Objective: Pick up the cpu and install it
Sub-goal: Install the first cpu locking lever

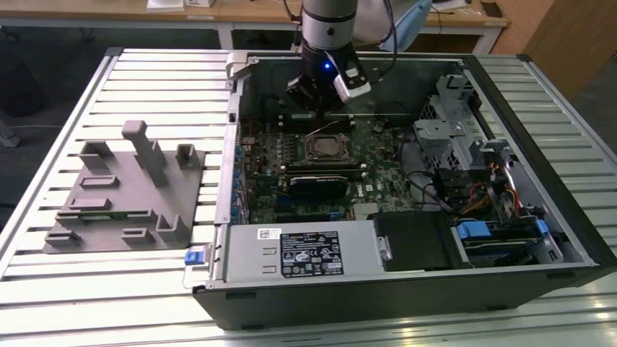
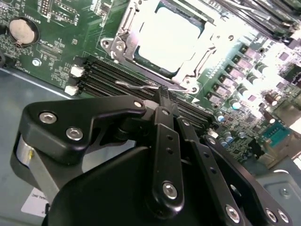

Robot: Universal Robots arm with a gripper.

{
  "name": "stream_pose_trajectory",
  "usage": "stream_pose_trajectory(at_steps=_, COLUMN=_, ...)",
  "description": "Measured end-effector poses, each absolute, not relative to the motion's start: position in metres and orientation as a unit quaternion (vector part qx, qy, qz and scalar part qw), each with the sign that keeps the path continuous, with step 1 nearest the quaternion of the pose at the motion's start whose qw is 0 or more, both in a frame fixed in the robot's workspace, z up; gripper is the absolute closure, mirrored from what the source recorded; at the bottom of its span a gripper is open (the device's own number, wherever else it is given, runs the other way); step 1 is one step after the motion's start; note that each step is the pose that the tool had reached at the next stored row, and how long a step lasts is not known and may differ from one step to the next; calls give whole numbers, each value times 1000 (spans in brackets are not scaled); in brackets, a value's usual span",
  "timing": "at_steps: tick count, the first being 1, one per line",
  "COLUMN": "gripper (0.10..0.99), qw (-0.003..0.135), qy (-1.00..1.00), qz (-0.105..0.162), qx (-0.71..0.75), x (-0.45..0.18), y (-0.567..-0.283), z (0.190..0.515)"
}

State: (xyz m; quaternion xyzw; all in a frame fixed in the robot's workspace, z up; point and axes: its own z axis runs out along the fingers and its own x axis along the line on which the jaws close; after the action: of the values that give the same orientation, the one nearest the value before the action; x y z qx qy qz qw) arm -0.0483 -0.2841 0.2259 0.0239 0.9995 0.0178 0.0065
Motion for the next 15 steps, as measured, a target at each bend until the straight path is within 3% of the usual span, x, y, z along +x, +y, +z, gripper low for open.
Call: stream_pose_trajectory(at_steps=15, gripper=980, qw=7, qy=1000, qz=18, qx=24, x=-27, y=-279, z=221)
